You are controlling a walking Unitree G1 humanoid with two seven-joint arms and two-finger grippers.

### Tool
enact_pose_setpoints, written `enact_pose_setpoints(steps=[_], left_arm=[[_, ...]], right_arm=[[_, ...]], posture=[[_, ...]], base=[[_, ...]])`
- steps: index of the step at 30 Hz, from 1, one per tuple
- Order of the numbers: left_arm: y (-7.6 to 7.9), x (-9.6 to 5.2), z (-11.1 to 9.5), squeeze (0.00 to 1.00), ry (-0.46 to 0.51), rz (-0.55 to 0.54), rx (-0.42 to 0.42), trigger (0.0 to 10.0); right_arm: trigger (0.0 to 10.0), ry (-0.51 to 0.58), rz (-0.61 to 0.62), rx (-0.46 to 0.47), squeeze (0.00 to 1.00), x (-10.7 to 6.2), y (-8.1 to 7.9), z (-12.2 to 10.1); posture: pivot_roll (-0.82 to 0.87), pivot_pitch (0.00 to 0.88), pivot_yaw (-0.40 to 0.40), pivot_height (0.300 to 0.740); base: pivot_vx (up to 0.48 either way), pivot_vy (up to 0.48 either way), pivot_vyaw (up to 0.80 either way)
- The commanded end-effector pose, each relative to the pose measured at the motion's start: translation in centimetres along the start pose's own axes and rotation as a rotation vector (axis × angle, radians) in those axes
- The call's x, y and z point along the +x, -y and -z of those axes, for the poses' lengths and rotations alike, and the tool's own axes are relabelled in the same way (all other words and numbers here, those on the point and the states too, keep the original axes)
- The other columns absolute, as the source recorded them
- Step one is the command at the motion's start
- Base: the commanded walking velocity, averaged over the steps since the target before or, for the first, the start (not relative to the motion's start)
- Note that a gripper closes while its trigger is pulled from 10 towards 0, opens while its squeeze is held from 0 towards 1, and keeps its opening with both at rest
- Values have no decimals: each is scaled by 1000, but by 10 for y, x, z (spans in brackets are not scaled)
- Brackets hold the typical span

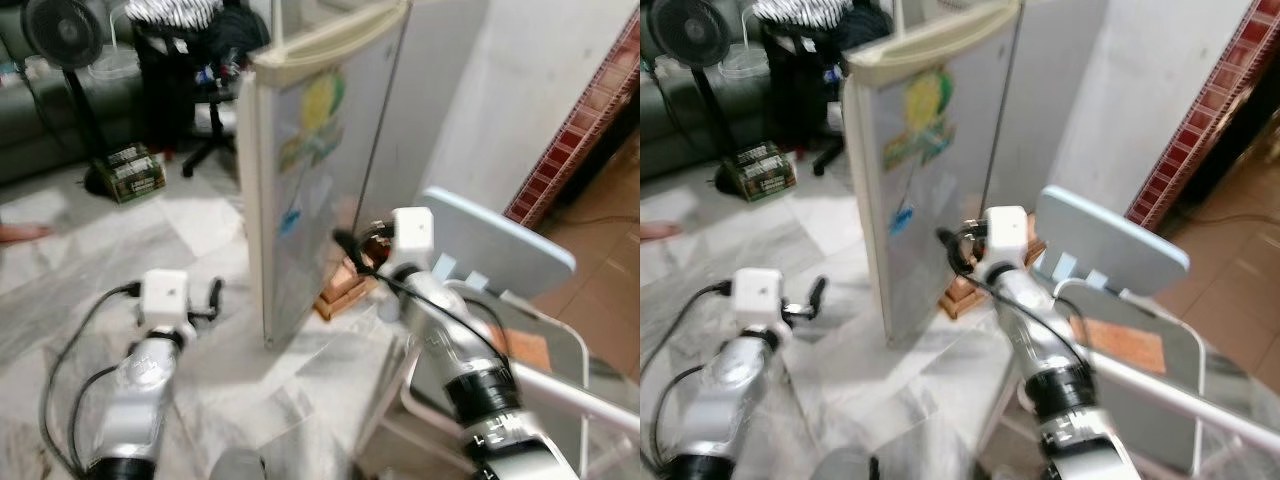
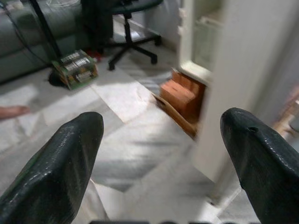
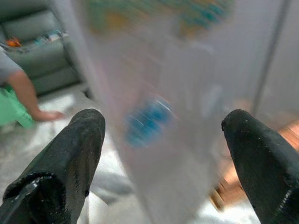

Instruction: Restocking fridge

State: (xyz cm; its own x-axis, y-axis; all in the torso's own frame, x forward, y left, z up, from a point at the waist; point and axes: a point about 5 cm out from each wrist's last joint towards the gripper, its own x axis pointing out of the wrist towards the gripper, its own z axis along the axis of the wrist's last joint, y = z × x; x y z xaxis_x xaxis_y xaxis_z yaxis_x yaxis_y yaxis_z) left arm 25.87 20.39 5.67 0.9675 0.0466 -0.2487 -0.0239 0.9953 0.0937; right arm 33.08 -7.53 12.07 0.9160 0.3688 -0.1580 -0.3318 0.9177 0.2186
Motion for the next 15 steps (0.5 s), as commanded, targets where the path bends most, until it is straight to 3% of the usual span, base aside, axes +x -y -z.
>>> enact_pose_setpoints(steps=[1,4,6,9,15], left_arm=[[10,1,-2,0,7,27,-19,10000],[10,2,-2,0,10,27,-26,10000],[11,3,-1,0,1,24,-22,10000],[11,3,0,0,-10,19,-19,10000],[11,4,0,0,-11,19,-11,10000]], right_arm=[[10000,-9,65,8,0,-2,15,1],[10000,-1,92,16,0,1,15,0],[10000,6,138,68,0,6,14,-1],[10000,11,175,75,0,14,10,-4],[10000,49,142,106,0,27,-8,-17]], posture=[[137,0,-32,740],[136,0,-35,740],[136,0,-37,740],[134,0,-36,740],[145,0,-39,740]], base=[[0,416,0],[0,420,0],[0,0,0],[0,0,0],[0,0,0]])
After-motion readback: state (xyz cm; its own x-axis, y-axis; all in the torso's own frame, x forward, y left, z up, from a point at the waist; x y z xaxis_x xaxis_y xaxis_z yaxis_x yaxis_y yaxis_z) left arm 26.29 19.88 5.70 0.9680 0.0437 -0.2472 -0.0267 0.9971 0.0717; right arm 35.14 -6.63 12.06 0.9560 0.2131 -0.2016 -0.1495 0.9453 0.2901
